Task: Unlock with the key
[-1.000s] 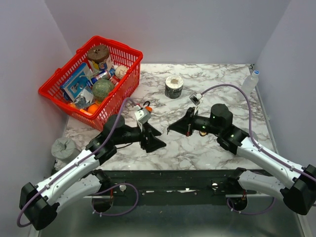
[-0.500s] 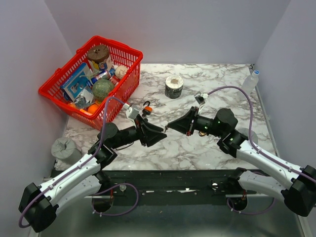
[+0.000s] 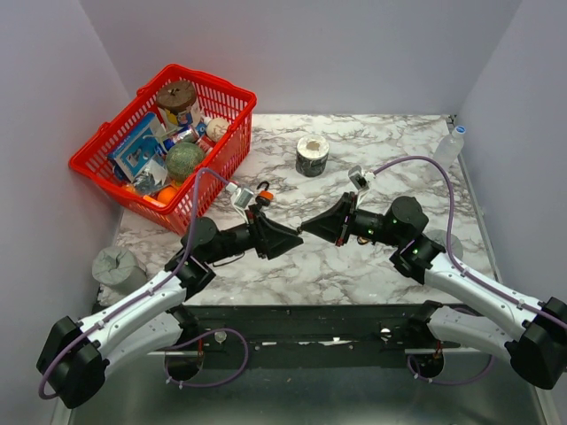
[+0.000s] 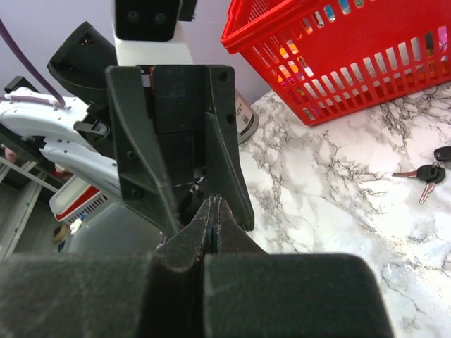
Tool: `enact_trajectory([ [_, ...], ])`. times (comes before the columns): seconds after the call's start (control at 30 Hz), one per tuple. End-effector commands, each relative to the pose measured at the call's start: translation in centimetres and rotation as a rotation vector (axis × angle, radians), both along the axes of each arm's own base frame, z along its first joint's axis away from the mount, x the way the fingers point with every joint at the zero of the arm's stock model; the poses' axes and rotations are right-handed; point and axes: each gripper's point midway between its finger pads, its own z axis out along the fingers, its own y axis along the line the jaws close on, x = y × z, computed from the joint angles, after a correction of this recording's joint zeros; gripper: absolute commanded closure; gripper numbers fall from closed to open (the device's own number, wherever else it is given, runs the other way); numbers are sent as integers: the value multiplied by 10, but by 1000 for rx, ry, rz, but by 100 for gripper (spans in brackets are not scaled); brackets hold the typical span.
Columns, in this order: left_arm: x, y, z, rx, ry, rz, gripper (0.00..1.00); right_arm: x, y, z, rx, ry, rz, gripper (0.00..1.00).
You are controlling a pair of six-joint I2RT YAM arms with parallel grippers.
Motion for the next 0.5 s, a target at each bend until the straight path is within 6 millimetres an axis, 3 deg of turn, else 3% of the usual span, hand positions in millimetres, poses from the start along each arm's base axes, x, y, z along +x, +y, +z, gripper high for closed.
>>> enact_trajectory([
  [0.0,-6,-5,17,-41,-36,-55,52,-4,0,18,28,-67,20,99],
  [0.17,-5,-5,15,-34,-37,-53,69,-4,0,15,20,-62,20,99],
  [0.2,-6,-5,15,-32,-41,-55,80,-3,0,14,19,-62,17,99],
  [0.27,-6,-5,11,-17,-29,-53,88,-3,0,14,17,-61,14,99],
  [0.4,-8,-5,3,38,-22,-66,100,0,-1,14,18,-56,-4,99],
  [0.47,-10,-3,-4,79,-32,-74,100,1,-1,12,11,-47,-12,99],
])
